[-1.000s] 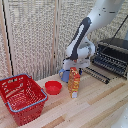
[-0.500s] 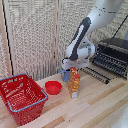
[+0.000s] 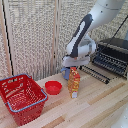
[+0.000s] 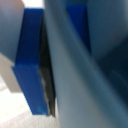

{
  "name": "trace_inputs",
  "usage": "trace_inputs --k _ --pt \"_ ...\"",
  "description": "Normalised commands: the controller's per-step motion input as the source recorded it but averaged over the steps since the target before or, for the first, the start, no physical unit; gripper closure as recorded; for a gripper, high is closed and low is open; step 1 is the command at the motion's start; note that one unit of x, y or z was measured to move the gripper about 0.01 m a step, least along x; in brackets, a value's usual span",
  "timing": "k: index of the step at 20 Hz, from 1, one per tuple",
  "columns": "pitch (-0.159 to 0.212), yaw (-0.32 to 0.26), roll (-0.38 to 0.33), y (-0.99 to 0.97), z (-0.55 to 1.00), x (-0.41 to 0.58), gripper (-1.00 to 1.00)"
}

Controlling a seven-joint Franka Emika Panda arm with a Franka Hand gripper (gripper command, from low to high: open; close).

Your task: Observe the blue drinking vessel close to you. Point your gripping mechanism towards the blue drinking vessel. Softly grip the blue drinking vessel using your gripping mechanism. Move your gripping mechanism and the blue drinking vessel above the receptacle. Let go of the blue drinking vessel into the receptacle.

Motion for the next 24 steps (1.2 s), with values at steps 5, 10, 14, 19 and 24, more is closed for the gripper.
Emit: trace_inputs --k 5,10,14,19,24 --pt "0.0 -0.023 0.018 -0.12 1.0 0.106 1.0" --pt "0.006 -0.02 0.0 0.42 1.0 0.362 1.0" --pt "0.078 0.003 0.029 0.79 0.93 0.219 1.0" --pt "0.069 0.004 0.055 0.82 0.83 0.07 1.0" --pt "0.052 0.0 0.016 0.89 0.59 0.0 1.0"
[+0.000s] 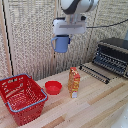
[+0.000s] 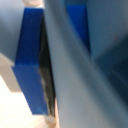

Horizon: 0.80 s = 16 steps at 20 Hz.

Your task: Observe the blue drinking vessel close to you. Point your gripping mechanism towards the blue drinking vessel. Softly grip the blue drinking vessel using your gripping mechanism. Move your gripping mechanism and the blue drinking vessel above the receptacle. Let go of the blue drinking vessel into the receptacle.

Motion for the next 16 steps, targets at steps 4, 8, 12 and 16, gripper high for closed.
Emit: trace_inputs --k 4,8,12,16 --pt "0.024 0.0 0.005 0.95 0.37 0.0 1.0" --pt "0.006 0.0 0.002 0.98 0.19 0.0 1.0" --pt "0.0 0.0 0.0 0.99 0.05 0.0 1.0" --pt "0.023 0.0 -0.001 1.0 -0.25 0.0 1.0"
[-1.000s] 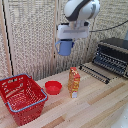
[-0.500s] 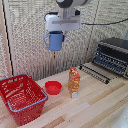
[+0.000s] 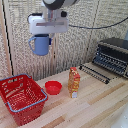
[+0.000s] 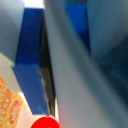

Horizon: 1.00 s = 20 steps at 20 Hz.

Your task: Observe the blue drinking vessel close to you. Point your gripping mechanism towards the blue drinking vessel. Softly grip the blue drinking vessel using your gripping mechanism. Move your gripping mechanism and the blue drinking vessel above the receptacle. Let go of the blue drinking vessel into the receptacle.

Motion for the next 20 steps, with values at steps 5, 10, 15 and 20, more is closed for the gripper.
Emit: trace_inputs --k 5,10,15,20 --pt "0.062 0.0 -0.017 1.0 -0.76 -0.015 1.0" --pt "0.034 0.007 -0.055 0.94 -0.93 -0.055 1.0" --pt "0.01 -0.004 -0.119 0.35 -0.57 -0.005 1.0" --pt "-0.001 -0.057 -0.093 0.0 -0.12 0.001 -1.0"
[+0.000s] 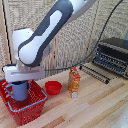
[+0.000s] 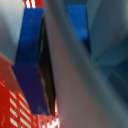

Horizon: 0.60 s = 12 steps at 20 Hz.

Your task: Observe the blue drinking vessel close to you. Point your gripping mechanism towards the blue drinking vessel. Softly grip the blue drinking vessel using your gripping mechanism. Move your gripping mechanism and the blue drinking vessel above the receptacle. Let go of the blue drinking vessel into the receptacle.

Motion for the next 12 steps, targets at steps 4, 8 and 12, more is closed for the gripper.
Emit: trace_inputs --k 4,8,12 --pt "0.0 -0.036 -0.004 0.0 0.06 0.021 -1.0" --pt "-0.033 -0.08 0.0 -0.01 0.36 0.0 -1.0" --pt "-0.022 -0.078 0.0 -0.01 0.86 0.041 -1.0"
